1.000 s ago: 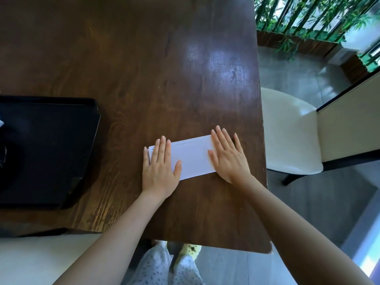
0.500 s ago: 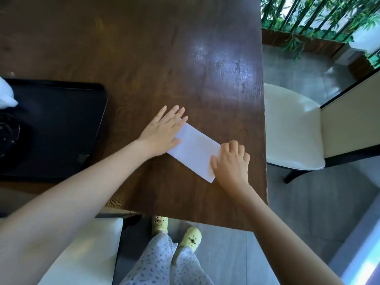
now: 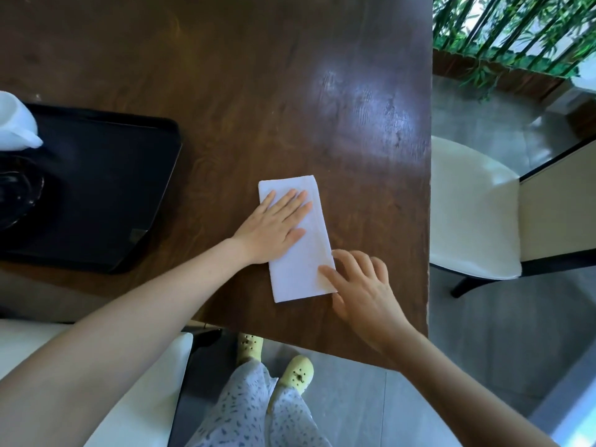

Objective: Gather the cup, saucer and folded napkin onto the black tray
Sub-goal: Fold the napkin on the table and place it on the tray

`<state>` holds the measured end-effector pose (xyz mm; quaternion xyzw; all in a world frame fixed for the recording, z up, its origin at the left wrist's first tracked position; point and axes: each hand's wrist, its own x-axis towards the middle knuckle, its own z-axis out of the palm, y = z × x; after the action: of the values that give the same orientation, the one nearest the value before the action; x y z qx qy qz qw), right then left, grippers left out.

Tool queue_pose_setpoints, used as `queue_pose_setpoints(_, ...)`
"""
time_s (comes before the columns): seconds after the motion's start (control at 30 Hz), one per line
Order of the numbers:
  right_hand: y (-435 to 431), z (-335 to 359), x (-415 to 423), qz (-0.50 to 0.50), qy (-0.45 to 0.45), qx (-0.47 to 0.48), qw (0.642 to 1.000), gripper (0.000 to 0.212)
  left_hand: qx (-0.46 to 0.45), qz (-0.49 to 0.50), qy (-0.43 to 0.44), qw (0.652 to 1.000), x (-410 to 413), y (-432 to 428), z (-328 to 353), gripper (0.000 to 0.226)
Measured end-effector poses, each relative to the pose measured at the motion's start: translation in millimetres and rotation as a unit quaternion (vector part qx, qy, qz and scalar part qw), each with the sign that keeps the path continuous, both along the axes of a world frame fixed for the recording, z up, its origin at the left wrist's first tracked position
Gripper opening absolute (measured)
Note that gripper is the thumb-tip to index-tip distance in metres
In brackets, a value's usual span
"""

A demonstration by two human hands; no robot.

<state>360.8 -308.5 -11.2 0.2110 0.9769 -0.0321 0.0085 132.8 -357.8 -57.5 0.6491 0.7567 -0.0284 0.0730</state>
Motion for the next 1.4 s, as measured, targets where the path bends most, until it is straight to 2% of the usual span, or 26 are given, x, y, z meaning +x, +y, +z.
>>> queue_pose_setpoints(0.1, 6.1, -2.9, -3.8, 0.076, 0.026, 0.069, 0.994, 0.035, 0.044, -0.011, -0.016, 0.999, 3.3, -3.4, 5.6, 0.057)
queue_pose_setpoints(0.2, 9.1, -9.6, -4.1, 0.125, 0.06, 0.125, 0.982, 0.014, 0.137, -0.072, -0.066, 0.986, 16.5, -23.1, 15.6, 0.052)
queue_pose_setpoints(0.3, 15.1, -14.7, -1.0, 0.155, 0.094, 0.135, 0.974, 0.01, 0.152, -0.124, -0.116, 0.974, 30.3, -61.5, 18.1, 0.055)
queue_pose_setpoints(0.43, 22.6, -15.9, -2.0, 0.192, 0.113, 0.131, 0.966, 0.009, 0.165, -0.158, -0.077, 0.97, 33.0, -89.0, 18.2, 0.042)
queue_pose_setpoints(0.53, 25.6, -13.2, -4.4, 0.212, 0.122, 0.091, 0.965, 0.014, 0.224, -0.212, -0.022, 0.951, 37.9, -89.8, 18.4, 0.023)
queue_pose_setpoints(0.63, 30.1, -10.3, -4.0, 0.226, 0.094, 0.037, 0.969, 0.019, 0.257, -0.21, -0.028, 0.943, 39.5, -91.5, 22.9, 0.025)
queue_pose_setpoints(0.73, 36.8, -5.8, -4.7, 0.235, 0.049, -0.011, 0.971, 0.031, 0.25, -0.155, -0.093, 0.951, 36.7, -91.6, 35.0, 0.027)
queue_pose_setpoints(0.87, 49.2, 6.9, -15.2, 0.21, 0.042, -0.097, 0.972, 0.028, 0.227, -0.06, -0.234, 0.943, 25.5, -83.4, 58.1, 0.024)
queue_pose_setpoints(0.97, 58.3, 18.9, -29.1, 0.168, 0.058, -0.188, 0.966, 0.025, 0.202, 0.019, -0.344, 0.917, 9.7, -73.1, 73.0, 0.02)
queue_pose_setpoints(1.03, 62.7, 27.4, -38.5, 0.107, 0.079, -0.281, 0.95, 0.022, 0.192, 0.079, -0.416, 0.885, 0.0, -66.1, 79.0, 0.014)
queue_pose_setpoints(1.1, 67.0, 33.1, -48.1, 0.047, 0.102, -0.378, 0.919, 0.017, 0.164, 0.138, -0.484, 0.849, -9.3, -58.4, 83.7, 0.015)
queue_pose_setpoints(1.17, 68.4, 35.0, -59.5, -0.002, 0.142, -0.457, 0.878, 0.007, 0.132, 0.166, -0.537, 0.817, -17.3, -50.0, 87.5, 0.032)
queue_pose_setpoints(1.23, 69.9, 32.3, -72.9, -0.062, 0.181, -0.498, 0.846, 0.01, 0.114, 0.176, -0.555, 0.805, -22.6, -43.9, 88.0, 0.056)
queue_pose_setpoints(1.3, 70.4, 25.9, -85.4, -0.125, 0.203, -0.509, 0.827, 0.018, 0.105, 0.188, -0.577, 0.788, -24.5, -40.2, 86.1, 0.069)
queue_pose_setpoints(1.4, 68.3, 15.2, -104.4, -0.199, 0.231, -0.513, 0.803, 0.024, 0.135, 0.211, -0.655, 0.712, -23.9, -33.2, 75.8, 0.052)
